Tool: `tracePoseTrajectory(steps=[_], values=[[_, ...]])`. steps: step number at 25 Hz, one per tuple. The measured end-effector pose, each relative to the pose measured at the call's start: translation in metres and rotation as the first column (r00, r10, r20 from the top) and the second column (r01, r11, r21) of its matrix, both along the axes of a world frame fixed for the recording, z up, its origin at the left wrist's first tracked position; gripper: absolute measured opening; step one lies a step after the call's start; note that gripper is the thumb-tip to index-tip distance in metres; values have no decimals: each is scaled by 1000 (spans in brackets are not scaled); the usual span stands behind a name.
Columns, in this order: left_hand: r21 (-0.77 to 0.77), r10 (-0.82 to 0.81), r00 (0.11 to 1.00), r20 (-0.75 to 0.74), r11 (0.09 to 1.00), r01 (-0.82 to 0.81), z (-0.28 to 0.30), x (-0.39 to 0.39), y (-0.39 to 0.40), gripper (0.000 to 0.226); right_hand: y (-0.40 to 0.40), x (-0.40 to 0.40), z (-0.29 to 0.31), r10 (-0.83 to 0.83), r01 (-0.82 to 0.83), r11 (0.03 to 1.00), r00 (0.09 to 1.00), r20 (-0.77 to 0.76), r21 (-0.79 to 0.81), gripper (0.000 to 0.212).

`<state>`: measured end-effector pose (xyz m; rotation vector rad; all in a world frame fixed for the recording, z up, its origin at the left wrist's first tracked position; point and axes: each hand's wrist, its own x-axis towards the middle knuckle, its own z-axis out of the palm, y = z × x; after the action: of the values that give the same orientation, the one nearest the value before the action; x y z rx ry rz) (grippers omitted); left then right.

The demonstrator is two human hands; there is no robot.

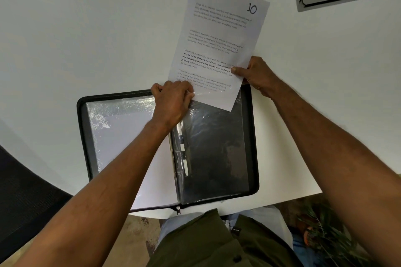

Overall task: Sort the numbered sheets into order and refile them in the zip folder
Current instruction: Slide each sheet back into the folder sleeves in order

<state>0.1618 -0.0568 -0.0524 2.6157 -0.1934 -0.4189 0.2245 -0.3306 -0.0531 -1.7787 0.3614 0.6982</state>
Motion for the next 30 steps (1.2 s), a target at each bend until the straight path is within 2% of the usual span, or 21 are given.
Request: tracePoseTrajectory(steps=[7, 9, 11, 13, 15, 17, 20, 22, 27, 30], values=[[107, -27, 1000, -15, 994, 28, 0, 10, 23, 10, -8, 13, 4, 127, -129, 992, 990, -68, -14, 42], [67, 77, 997, -22, 995, -75, -3, 11, 23, 14, -9, 17, 6, 142, -143, 990, 987, -78, -15, 41], [-5, 249, 967, -58, 968, -250, -6, 14, 23, 19, -11, 20, 7, 159, -161, 987, 983, -91, -16, 42], [-136, 402, 895, -194, 892, -430, -12, 18, 26, 23, -12, 24, 7, 180, -183, 983, 978, -106, -23, 42], [-245, 463, 816, -345, 795, -555, -15, 22, 31, 27, -14, 26, 8, 189, -192, 981, 976, -110, -22, 43], [-291, 491, 757, -432, 718, -632, -15, 27, 36, 26, -17, 28, 8, 188, -191, 982, 976, -110, -15, 44], [-309, 467, 729, -501, 690, -654, -13, 34, 41, 11, -21, 32, 9, 185, -184, 983, 975, -126, 20, 43], [-305, 415, 737, -534, 718, -626, -11, 38, 44, 4, -20, 33, 10, 164, -160, 986, 978, -126, 41, 44], [-294, 283, 752, -595, 794, -532, -8, 44, 51, 4, -14, 31, 11, 85, -80, 996, 992, -90, 50, 44], [-336, 299, 714, -633, 724, -602, -7, 44, 50, 12, -10, 28, 9, 173, -170, 985, 977, -123, 31, 40]])
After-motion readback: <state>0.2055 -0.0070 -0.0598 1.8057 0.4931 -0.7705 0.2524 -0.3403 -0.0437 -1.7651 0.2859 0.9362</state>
